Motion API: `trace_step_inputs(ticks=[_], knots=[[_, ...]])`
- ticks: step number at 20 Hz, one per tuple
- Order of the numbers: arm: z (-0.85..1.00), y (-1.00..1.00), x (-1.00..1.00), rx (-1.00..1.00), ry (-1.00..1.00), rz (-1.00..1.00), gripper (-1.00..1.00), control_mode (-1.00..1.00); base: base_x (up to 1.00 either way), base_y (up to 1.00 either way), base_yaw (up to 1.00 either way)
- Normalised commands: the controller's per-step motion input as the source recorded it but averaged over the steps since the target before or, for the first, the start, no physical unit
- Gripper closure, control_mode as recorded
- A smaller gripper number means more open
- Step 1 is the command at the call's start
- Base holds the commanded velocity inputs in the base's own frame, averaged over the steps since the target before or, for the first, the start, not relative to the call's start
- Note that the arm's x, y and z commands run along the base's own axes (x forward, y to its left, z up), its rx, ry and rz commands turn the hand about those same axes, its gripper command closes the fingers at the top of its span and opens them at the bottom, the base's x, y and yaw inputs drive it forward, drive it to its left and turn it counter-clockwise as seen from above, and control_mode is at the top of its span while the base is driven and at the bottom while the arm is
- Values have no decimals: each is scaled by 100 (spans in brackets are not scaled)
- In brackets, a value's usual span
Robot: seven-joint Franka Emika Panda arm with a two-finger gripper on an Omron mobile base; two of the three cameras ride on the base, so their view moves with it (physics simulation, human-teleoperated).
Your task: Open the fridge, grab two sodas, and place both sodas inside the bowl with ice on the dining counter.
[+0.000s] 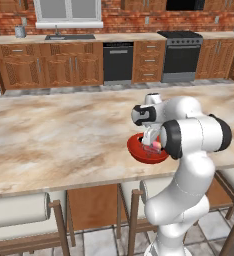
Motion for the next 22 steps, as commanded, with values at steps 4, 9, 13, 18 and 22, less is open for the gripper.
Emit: trace_step_inputs(ticks=[4,9,13,18,22], knots=[[-28,1,0,-3,0,4,-100,-100,0,0,0],[-9,0,0,0,-1,3,-100,-100,0,0,0],[10,0,-20,0,-7,0,-100,-100,0,0,0],[49,0,-46,1,-4,0,-100,-100,0,0,0],[65,0,-48,3,-5,0,-100,-100,0,0,0]])
